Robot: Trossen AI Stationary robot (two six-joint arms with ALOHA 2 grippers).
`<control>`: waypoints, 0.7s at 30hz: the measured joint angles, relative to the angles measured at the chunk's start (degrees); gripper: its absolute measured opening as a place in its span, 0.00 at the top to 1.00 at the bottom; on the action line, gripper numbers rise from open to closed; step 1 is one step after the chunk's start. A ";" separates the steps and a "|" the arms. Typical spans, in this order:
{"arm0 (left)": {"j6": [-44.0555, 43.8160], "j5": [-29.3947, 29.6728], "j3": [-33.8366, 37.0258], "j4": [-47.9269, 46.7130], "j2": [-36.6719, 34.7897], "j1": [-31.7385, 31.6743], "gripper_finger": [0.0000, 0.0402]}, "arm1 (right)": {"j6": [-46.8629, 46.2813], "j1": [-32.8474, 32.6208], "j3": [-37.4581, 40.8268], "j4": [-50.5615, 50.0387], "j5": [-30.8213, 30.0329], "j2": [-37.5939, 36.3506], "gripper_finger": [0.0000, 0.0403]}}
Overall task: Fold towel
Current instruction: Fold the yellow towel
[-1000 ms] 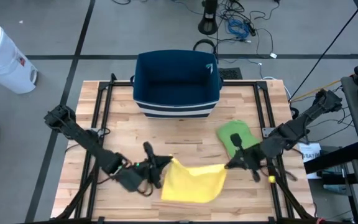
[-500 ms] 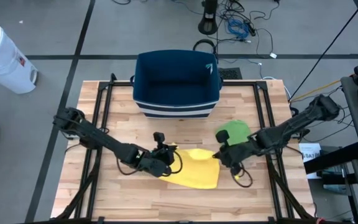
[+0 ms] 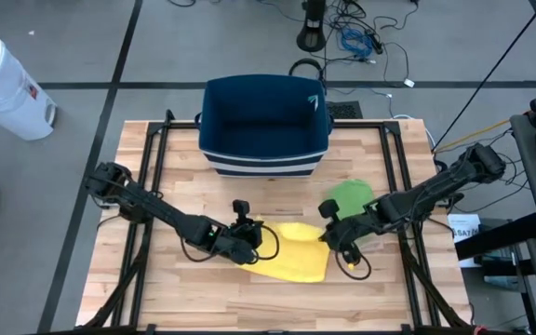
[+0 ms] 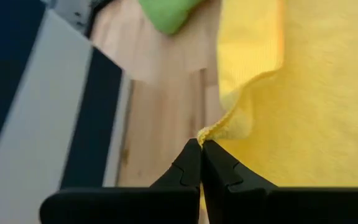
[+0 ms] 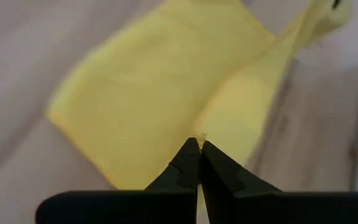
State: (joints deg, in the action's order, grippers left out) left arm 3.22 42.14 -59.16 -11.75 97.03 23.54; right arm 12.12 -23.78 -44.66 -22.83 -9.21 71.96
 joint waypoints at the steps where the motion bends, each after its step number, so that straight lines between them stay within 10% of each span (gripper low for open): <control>1: 0.03 -0.96 0.00 -0.35 0.00 0.12 1.00 | -0.17 -0.52 0.00 0.06 1.41 -0.17 1.00; 21: 11.97 -20.89 0.00 -4.17 0.02 -0.40 1.00 | 1.69 -5.98 0.04 4.29 11.10 2.39 1.00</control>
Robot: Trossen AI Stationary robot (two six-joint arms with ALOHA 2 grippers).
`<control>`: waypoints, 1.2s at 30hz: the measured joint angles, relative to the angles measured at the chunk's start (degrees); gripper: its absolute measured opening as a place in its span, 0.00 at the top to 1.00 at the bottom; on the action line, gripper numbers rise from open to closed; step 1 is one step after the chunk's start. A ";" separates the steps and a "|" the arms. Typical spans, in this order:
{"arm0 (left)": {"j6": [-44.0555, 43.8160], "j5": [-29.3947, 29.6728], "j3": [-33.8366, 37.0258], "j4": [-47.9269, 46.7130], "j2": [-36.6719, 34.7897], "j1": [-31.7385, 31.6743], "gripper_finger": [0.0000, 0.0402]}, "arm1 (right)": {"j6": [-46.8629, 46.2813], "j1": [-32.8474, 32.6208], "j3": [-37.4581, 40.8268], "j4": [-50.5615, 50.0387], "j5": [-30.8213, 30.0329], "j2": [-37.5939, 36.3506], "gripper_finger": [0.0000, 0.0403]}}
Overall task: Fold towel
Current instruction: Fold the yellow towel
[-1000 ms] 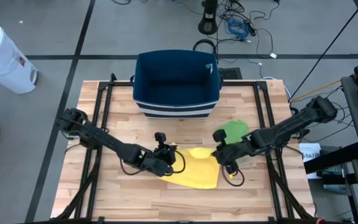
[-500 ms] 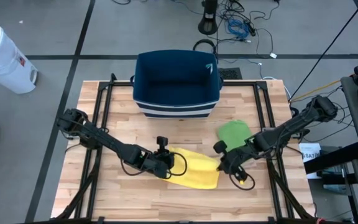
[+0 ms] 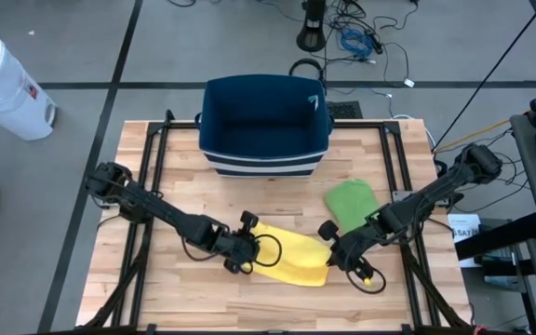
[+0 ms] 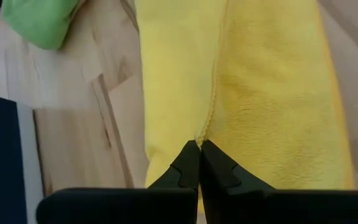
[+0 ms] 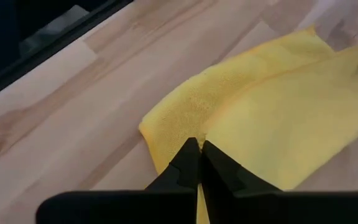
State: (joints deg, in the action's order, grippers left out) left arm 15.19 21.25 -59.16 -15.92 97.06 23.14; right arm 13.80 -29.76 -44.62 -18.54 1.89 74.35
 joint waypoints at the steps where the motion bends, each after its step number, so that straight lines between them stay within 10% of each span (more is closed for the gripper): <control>1: 0.34 0.13 0.00 0.00 0.00 -0.07 1.00 | 0.31 0.02 0.00 0.55 0.02 0.67 1.00; 20: 3.57 4.81 0.02 -2.12 -0.76 -0.04 1.00 | 2.58 -0.18 0.00 6.42 5.06 6.47 1.00; 36: 3.33 -4.42 0.02 -3.27 -1.42 -0.62 1.00 | 4.47 -1.42 0.00 10.00 9.73 10.13 1.00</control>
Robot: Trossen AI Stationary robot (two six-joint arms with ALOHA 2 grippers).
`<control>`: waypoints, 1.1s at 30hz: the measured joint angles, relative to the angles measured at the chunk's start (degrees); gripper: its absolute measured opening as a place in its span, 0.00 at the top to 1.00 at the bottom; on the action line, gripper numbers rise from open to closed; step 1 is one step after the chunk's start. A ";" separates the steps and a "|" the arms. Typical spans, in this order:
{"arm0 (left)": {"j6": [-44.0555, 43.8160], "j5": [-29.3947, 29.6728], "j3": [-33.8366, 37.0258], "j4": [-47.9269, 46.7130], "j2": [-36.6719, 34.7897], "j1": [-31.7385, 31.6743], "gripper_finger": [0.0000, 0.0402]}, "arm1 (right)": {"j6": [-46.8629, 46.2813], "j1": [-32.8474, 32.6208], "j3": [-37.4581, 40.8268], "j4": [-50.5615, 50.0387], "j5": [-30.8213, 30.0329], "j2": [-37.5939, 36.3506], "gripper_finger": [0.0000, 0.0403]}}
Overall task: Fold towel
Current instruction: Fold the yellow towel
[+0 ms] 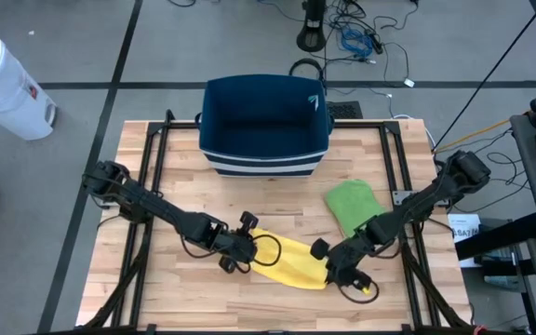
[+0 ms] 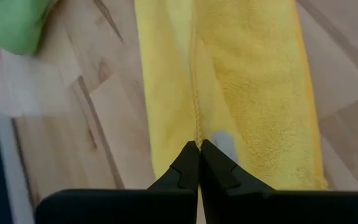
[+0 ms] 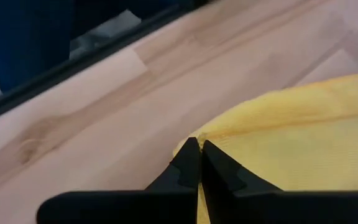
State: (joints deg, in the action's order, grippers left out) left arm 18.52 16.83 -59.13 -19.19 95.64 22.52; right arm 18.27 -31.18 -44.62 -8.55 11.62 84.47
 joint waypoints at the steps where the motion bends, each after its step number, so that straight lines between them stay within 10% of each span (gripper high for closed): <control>1: -0.12 -0.77 0.00 -0.01 0.00 -0.18 1.00 | -0.05 0.00 0.00 0.60 0.04 0.88 1.00; 21: -5.91 -5.97 0.00 2.11 0.00 -0.59 1.00 | -4.26 -0.11 0.00 4.54 2.01 4.32 0.88; 33: -13.32 -9.15 0.00 0.63 0.00 -1.61 0.80 | -8.46 -0.02 0.00 5.56 -1.05 4.32 0.71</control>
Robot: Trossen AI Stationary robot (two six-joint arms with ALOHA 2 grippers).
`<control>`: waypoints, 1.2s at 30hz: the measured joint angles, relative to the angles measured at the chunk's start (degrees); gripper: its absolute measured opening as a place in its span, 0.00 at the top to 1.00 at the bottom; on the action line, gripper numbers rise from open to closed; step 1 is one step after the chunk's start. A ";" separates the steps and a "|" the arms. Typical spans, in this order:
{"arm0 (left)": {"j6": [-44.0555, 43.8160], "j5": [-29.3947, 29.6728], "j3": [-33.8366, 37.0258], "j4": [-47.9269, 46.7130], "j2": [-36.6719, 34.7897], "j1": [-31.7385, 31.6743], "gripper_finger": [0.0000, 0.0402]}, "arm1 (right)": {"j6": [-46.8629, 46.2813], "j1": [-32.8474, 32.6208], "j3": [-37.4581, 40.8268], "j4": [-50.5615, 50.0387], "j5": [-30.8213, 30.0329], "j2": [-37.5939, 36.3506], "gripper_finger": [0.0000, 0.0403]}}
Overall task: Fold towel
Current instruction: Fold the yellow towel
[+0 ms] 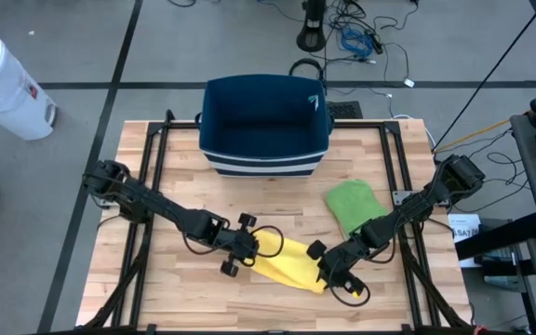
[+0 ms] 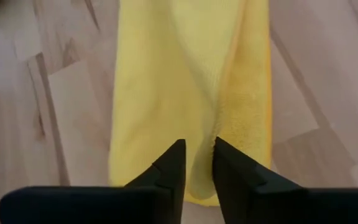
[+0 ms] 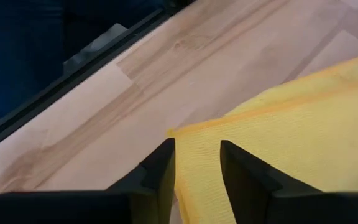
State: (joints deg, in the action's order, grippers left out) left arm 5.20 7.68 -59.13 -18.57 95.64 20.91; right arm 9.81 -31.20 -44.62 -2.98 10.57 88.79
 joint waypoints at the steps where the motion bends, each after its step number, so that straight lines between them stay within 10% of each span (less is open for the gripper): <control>1: -0.48 -0.04 0.00 0.00 0.00 0.18 0.79 | -0.20 0.00 0.00 -0.02 -0.62 0.00 0.71; 36: -16.50 3.89 0.00 -11.81 0.00 0.19 0.70 | -0.03 3.52 -0.01 1.53 -1.79 0.01 0.71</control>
State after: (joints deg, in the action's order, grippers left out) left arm -11.29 11.57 -59.13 -30.38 95.64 21.09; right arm 9.77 -27.68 -44.63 -1.45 8.78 88.80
